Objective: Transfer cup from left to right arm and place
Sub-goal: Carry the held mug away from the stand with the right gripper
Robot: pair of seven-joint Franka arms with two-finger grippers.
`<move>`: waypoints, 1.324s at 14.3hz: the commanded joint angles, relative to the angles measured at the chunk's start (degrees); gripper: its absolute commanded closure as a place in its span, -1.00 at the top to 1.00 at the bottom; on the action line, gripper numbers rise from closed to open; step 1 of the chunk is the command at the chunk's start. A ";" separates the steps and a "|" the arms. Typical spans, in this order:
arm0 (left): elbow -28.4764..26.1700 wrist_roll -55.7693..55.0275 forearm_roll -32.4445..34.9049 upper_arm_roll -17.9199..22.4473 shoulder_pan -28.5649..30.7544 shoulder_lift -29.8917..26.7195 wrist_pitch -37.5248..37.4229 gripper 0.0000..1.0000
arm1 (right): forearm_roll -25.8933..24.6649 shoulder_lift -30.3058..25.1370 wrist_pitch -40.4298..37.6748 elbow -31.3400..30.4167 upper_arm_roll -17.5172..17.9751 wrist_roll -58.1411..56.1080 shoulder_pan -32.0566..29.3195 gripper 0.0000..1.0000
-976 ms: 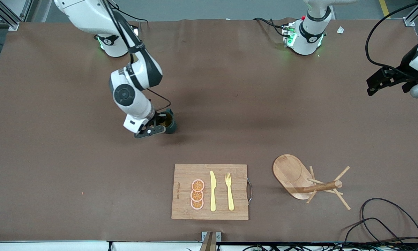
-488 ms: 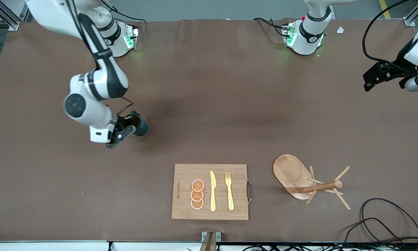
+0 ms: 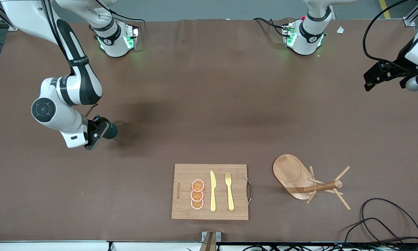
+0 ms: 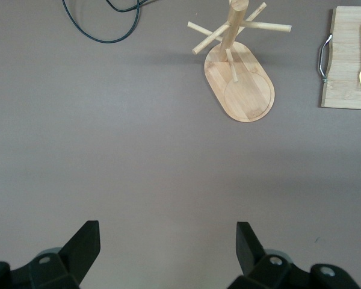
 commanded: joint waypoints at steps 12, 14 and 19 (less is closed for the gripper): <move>-1.12 -0.56 -0.91 -0.56 0.84 -1.77 0.44 1.00 | -2.00 4.02 5.64 1.78 1.30 -44.26 -7.55 -0.99; -1.12 -0.47 -0.91 -0.56 0.93 -1.77 0.53 1.00 | -1.92 4.02 5.73 1.78 1.39 -47.78 -7.73 -0.99; -1.21 -0.29 -0.91 -0.12 1.02 -1.59 0.53 1.00 | -1.65 4.28 6.70 1.17 1.56 -52.62 -8.61 -0.99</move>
